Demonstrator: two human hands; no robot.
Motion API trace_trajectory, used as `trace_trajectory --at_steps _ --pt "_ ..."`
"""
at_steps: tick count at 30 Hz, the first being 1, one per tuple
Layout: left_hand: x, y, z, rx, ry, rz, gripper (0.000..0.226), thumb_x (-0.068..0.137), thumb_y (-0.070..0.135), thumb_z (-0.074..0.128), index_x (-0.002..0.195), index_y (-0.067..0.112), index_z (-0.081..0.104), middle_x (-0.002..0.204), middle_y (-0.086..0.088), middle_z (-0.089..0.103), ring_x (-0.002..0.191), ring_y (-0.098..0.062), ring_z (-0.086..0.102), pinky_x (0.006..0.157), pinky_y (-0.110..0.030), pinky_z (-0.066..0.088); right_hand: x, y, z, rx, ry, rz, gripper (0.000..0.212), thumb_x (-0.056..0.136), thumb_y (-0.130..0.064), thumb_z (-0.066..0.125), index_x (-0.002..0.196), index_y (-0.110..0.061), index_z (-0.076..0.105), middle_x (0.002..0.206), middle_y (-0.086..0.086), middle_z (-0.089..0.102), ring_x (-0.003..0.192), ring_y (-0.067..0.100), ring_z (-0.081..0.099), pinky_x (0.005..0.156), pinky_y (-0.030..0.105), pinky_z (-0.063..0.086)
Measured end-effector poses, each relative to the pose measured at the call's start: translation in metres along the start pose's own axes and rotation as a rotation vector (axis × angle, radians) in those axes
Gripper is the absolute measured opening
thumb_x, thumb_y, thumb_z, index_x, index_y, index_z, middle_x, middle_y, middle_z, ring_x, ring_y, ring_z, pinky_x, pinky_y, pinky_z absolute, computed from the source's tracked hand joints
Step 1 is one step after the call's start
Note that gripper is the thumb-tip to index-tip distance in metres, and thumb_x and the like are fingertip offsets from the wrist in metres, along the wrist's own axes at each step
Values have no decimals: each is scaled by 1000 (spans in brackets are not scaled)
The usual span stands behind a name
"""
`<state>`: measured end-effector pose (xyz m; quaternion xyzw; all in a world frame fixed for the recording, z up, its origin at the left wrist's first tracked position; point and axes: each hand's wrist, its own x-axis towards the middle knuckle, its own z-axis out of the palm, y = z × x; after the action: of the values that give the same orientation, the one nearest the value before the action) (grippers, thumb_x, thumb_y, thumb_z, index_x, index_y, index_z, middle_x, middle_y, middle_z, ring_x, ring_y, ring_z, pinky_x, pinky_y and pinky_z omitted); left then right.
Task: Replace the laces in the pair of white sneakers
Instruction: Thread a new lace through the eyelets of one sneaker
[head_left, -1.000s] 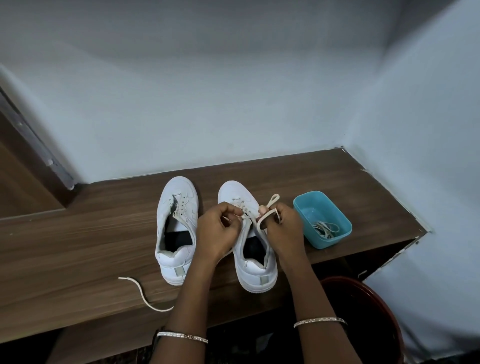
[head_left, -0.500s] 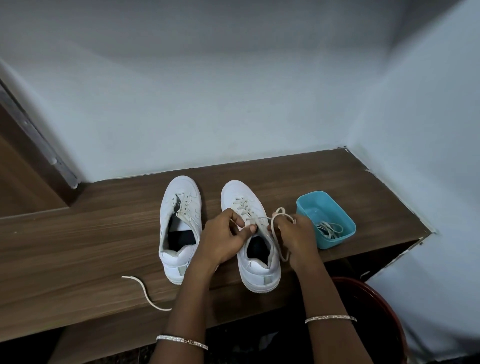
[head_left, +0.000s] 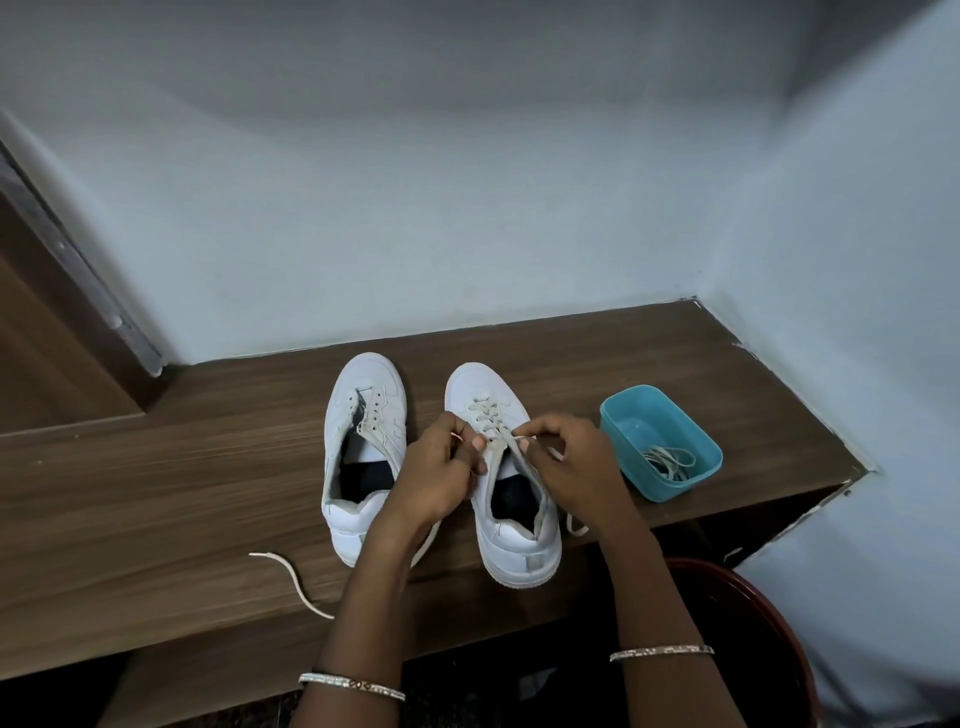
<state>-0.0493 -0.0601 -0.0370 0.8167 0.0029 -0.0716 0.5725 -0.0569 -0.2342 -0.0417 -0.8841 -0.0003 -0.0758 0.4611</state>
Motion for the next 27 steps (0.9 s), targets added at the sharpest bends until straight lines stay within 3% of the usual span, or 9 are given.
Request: trace_trajectory --at_steps 2,4,7,13,16,21,27 --pt "0 1 1 66 1 33 10 96 29 60 93 19 58 76 -1 66 60 -11 56 62 -26 46 1 1 0 -4 16 26 7 91 -19 68 95 -16 74 91 -8 72 86 1 64 69 5 46" --pt "-1 2 3 261 27 74 23 86 45 69 93 26 58 74 1 65 63 -14 59 57 -26 44 0 1 0 -14 8 47 7 92 -22 68 92 -16 71 85 -8 70 80 -1 63 65 6 46" --pt "0 4 8 531 163 202 27 81 54 70 86 31 57 65 9 58 64 -11 59 54 -28 39 -1 0 1 -26 17 72 8 91 -23 68 88 -17 70 80 -9 69 76 1 64 61 10 45" --pt "9 0 0 494 317 231 26 87 48 67 77 24 65 75 6 70 79 -18 67 66 -38 55 -1 -2 3 -66 125 102 7 83 -16 74 77 -16 72 69 -8 67 65 4 62 60 17 45" --pt "8 -3 1 501 351 213 31 89 51 64 79 21 64 76 4 69 79 -21 65 62 -36 52 -2 -3 6 -48 152 135 6 81 -14 74 76 -15 73 67 -8 68 64 4 62 63 21 49" --pt "6 -3 -2 480 326 213 36 88 50 66 69 20 57 59 9 53 66 -19 58 55 -28 37 -2 -2 0 28 97 202 6 82 -15 74 77 -17 75 67 -6 70 65 6 65 64 24 53" --pt "3 -4 4 513 399 145 34 91 49 61 78 18 64 67 4 61 70 -21 59 58 -28 37 -3 -8 7 10 187 228 9 81 -11 72 72 -13 74 62 -5 67 56 4 57 59 23 47"
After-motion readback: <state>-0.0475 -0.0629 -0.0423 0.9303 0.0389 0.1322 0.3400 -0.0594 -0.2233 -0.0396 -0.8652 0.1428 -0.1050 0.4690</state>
